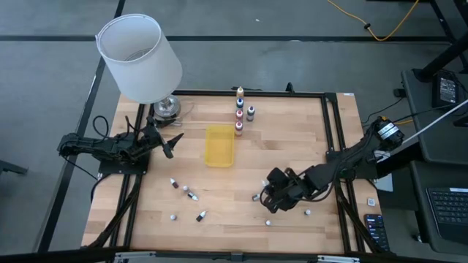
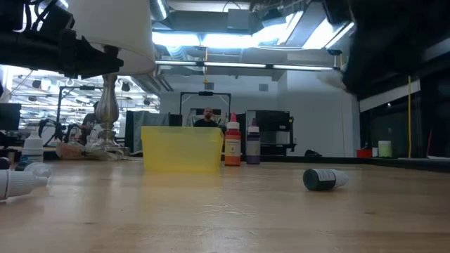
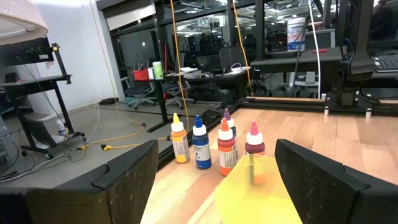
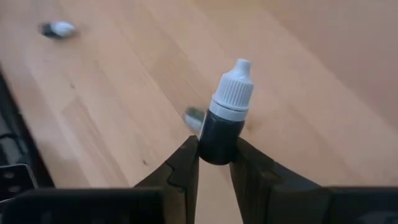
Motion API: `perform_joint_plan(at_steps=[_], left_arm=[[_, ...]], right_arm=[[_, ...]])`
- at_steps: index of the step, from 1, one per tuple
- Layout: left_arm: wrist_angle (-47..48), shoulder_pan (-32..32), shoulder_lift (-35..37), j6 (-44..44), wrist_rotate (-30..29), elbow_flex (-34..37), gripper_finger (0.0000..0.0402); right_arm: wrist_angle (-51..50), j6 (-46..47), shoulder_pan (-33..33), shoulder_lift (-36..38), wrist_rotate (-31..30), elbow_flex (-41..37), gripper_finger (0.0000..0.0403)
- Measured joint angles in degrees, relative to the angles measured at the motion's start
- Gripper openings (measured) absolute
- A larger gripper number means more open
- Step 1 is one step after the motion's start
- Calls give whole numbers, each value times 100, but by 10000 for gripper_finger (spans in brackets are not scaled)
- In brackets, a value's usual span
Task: Pick & Place food coloring
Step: Put the small green bottle into the yellow bin
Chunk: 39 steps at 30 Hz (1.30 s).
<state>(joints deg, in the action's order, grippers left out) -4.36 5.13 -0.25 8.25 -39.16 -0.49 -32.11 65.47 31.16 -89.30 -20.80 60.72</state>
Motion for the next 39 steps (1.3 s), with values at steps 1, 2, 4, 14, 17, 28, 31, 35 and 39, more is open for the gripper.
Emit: perform_joint_plan(at_steps=[1, 2, 4, 14, 17, 28, 31, 35, 39], left_arm=[[0, 2, 0, 1, 0, 2, 318], [0, 1, 0, 1, 0, 2, 318], [0, 0, 0, 0, 0, 1, 317], [0, 0, 0, 0, 0, 1, 317], [0, 0, 0, 1, 0, -1, 318], [0, 0, 0, 0, 0, 0, 318], [0, 1, 0, 1, 0, 0, 317], [0, 2, 0, 0, 0, 1, 317], [-52, 2, 0, -332, 31, 0, 318]], right_arm=[[46, -200, -29, 0, -56, 72, 84], [85, -382, -59, 0, -125, 143, 84], [97, -761, -125, 0, -237, 320, 84], [356, -2397, -381, 0, -916, 1319, 84], [699, -2729, -474, 0, -1100, 1485, 84], [2113, -3770, -735, -31, -1194, 1675, 84], [2359, -3925, -754, -31, -1302, 1675, 84], [2553, -4237, -793, -31, -1558, 1675, 84], [2702, -4488, -929, -31, -1631, 1675, 84]])
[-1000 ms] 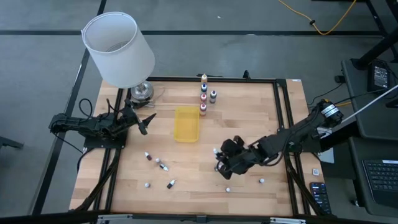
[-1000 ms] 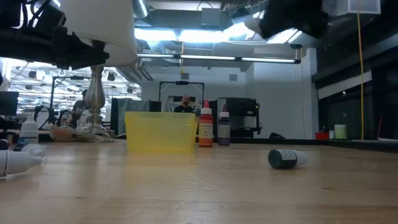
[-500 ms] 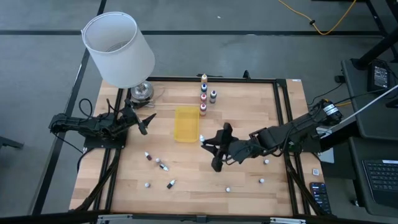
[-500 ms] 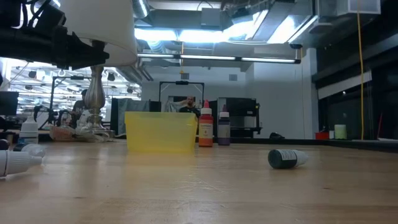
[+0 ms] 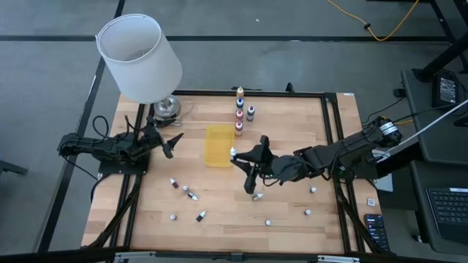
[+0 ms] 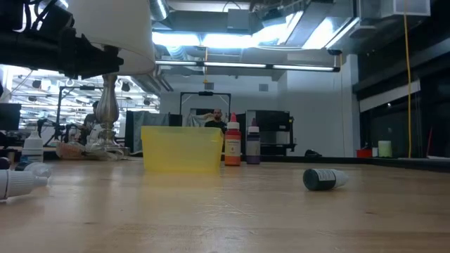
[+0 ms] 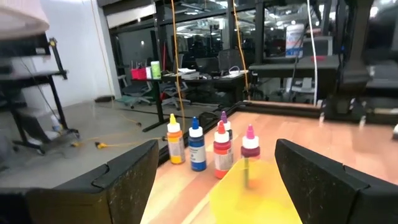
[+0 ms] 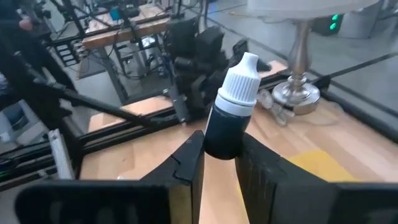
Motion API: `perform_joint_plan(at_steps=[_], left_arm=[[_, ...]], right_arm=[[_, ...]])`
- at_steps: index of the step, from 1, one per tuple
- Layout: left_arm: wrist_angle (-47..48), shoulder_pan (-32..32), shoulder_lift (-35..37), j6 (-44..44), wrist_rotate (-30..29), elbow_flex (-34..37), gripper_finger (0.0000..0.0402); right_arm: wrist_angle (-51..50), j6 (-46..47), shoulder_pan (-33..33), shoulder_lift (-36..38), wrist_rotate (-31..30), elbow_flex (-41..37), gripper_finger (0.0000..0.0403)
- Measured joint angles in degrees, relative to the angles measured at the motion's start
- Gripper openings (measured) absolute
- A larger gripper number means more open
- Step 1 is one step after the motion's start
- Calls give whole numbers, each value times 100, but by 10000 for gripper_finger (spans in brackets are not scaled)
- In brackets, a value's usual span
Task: Pick & Place food coloring
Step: Put the small green bottle into the yellow bin
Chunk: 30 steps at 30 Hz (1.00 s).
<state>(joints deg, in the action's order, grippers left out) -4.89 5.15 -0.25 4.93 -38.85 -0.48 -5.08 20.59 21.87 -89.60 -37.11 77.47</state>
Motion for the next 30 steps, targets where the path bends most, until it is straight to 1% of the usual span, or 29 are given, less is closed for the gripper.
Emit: perform_joint_plan(at_steps=[3, 7, 9, 14, 17, 19, 22, 30], left_arm=[[-2, 0, 0, -533, -3, 1, 317], [-1, -1, 0, -919, 34, 0, 317], [-17, -2, 0, -956, 401, -1, 317], [-76, 0, -14, -652, 1632, -182, 317], [-29, 5, -107, -584, 1940, -462, 318], [2, 40, -255, -567, 2025, -705, 318], [148, 132, -580, -564, 2035, -1074, 317], [259, 498, -1962, -564, 1909, -2066, 317]], right_arm=[[133, -177, -124, 0, -10, 0, 84], [155, -325, -269, 0, 10, 0, 84], [155, -329, -320, 0, 12, 0, 84], [193, -321, -415, -2, 131, 0, 84], [303, -329, -415, -2, 134, 0, 84], [378, -331, -415, -2, 160, 0, 84], [434, -332, -415, -2, 360, 0, 84], [436, -473, -413, -4, 901, 0, 84]])
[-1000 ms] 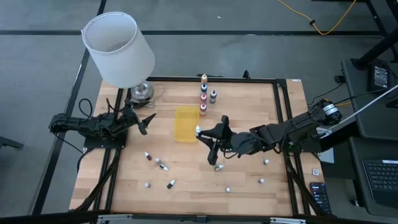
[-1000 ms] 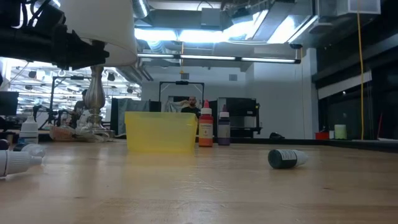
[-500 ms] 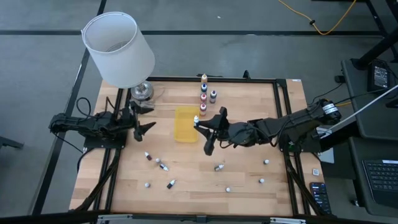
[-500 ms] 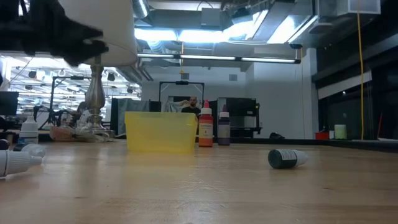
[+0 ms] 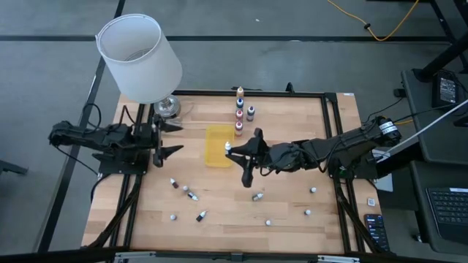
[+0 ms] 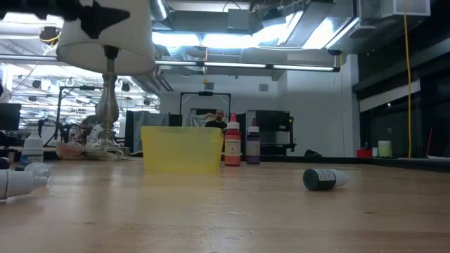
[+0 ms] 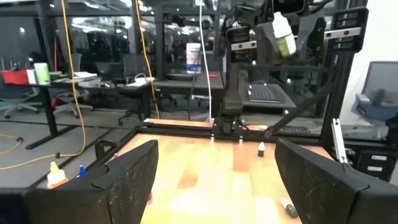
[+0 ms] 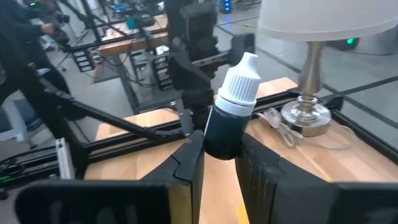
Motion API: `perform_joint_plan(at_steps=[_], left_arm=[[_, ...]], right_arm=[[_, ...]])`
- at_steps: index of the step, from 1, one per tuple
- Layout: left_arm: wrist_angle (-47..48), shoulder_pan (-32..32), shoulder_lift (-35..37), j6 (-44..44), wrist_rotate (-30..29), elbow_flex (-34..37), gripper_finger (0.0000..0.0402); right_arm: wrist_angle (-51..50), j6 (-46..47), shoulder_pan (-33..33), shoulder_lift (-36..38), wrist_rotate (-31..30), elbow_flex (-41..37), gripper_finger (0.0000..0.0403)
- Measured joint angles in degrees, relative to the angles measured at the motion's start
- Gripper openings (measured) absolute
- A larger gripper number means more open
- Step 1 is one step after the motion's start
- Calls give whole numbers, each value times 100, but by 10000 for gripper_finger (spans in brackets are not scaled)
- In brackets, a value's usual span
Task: Pick & Place food coloring
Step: Put the small green bottle into the yellow bin
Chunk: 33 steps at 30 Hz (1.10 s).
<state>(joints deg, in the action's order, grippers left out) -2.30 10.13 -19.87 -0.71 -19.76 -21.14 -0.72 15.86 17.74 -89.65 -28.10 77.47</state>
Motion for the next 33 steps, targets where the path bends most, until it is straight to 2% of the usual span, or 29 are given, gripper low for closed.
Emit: perform_joint_plan(at_steps=[13, 19, 24, 33], left_arm=[[282, 757, -2304, 99, -330, -2115, 317], [1218, 1054, -3150, 506, -598, -3450, 317], [2129, 1126, -3760, 453, -818, -4513, 317], [3491, 1115, -4697, 295, -603, -6018, 317]], right_arm=[[-105, -286, 0, 0, 295, 0, 84], [-155, -427, 16, 0, 398, 0, 84], [-154, -568, 17, 0, 533, 0, 84], [-154, -916, 17, 0, 540, -2, 83]])
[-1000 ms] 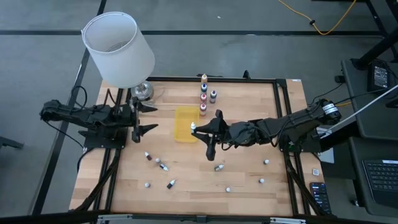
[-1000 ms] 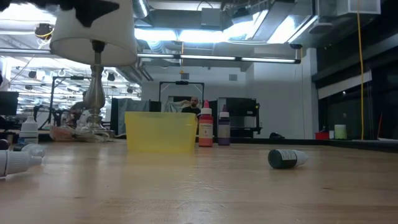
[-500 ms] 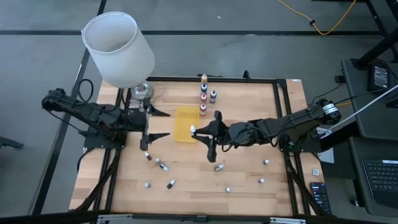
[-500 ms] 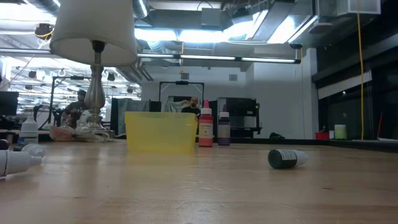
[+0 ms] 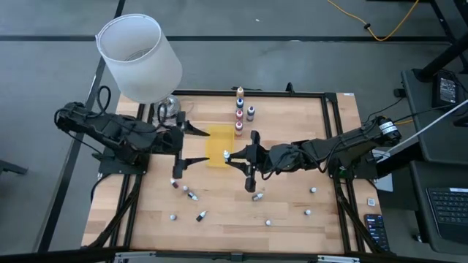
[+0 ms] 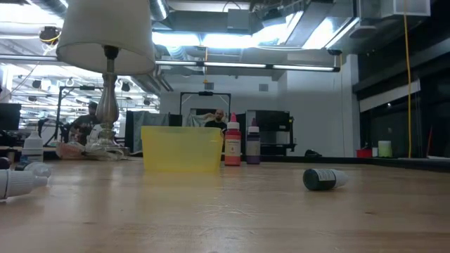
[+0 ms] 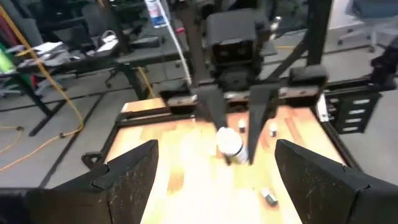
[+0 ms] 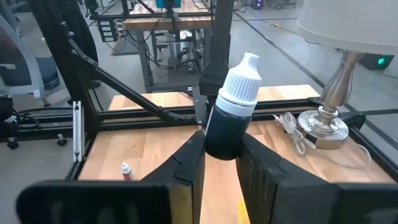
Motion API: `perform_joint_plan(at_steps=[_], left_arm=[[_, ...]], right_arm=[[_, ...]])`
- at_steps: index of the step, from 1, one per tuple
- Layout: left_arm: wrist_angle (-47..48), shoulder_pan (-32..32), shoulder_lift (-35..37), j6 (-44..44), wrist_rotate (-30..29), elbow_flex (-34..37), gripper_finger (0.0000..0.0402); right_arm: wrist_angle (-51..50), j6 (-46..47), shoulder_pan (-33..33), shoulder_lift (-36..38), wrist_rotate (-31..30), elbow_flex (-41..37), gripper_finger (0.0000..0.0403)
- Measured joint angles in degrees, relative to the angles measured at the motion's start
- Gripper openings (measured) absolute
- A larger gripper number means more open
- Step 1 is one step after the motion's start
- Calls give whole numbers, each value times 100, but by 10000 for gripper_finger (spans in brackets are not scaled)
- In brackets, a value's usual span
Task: Pick & Place food coloring
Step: Put the small green bottle into the yellow bin
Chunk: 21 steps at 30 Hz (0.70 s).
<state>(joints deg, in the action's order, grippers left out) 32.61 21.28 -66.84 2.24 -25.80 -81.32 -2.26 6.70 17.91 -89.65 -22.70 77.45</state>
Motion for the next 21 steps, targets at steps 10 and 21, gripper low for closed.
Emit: perform_joint_plan(at_steps=[10, 21], left_arm=[[978, -89, -874, -109, 636, -1138, 317], [1406, -424, -1592, -232, 1048, -1593, 317]], right_arm=[[2, -273, 0, 0, 115, 0, 83], [-27, -404, 0, 0, 198, 0, 83]])
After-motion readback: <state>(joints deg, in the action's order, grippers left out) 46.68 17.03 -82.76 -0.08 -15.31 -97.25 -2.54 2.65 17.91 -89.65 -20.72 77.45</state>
